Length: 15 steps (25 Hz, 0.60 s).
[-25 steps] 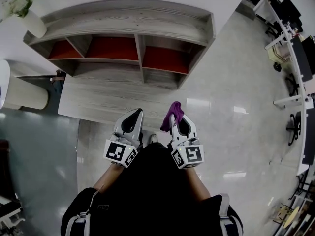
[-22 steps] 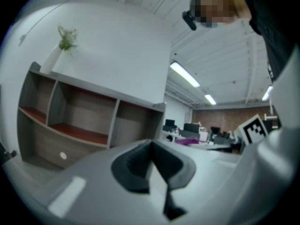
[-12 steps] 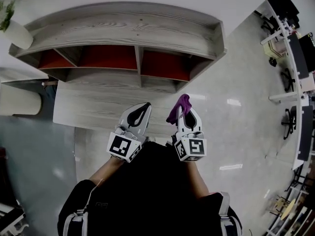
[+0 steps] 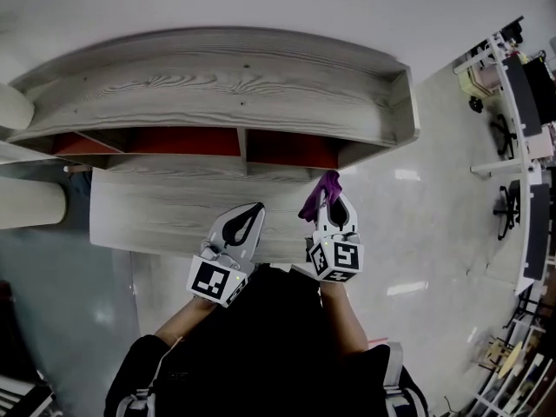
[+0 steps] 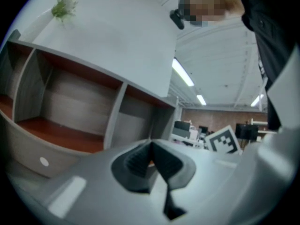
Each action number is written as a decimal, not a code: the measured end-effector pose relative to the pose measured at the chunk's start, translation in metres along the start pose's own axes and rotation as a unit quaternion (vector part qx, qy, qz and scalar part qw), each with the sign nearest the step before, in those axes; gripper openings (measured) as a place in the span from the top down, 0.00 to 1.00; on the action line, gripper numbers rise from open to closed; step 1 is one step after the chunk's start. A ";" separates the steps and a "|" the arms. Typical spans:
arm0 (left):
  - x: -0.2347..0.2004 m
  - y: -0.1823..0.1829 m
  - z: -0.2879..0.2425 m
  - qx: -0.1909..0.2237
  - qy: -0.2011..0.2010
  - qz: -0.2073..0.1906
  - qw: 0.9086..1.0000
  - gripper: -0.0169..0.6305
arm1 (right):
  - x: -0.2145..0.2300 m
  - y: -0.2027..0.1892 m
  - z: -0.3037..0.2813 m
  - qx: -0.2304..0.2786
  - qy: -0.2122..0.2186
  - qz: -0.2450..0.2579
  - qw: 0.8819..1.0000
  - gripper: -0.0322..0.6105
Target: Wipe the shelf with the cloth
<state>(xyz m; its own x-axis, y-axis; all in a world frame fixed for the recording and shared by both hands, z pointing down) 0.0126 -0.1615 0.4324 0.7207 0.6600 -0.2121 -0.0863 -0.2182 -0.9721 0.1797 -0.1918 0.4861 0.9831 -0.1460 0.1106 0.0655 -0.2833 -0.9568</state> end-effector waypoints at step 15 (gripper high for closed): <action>-0.035 0.003 -0.023 0.000 -0.001 0.011 1.000 0.97 | 0.039 -0.024 -0.075 -0.064 -0.075 0.031 0.995 0.87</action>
<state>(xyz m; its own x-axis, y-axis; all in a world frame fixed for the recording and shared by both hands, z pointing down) 0.0028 -0.2021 0.4393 0.7173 0.6565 -0.2337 -0.1024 -0.2325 -0.9672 0.2034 -0.2612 0.5338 0.9996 -0.0266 0.0025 -0.0083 -0.3985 -0.9172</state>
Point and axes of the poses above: the fingertips, and each gripper's own axes: z backward along the fingers, x to its right, y out of its top, the point moved 2 cm from there along z, backward along the fingers, and after that the axes turned 1 degree about y, right-handed, at the moved point
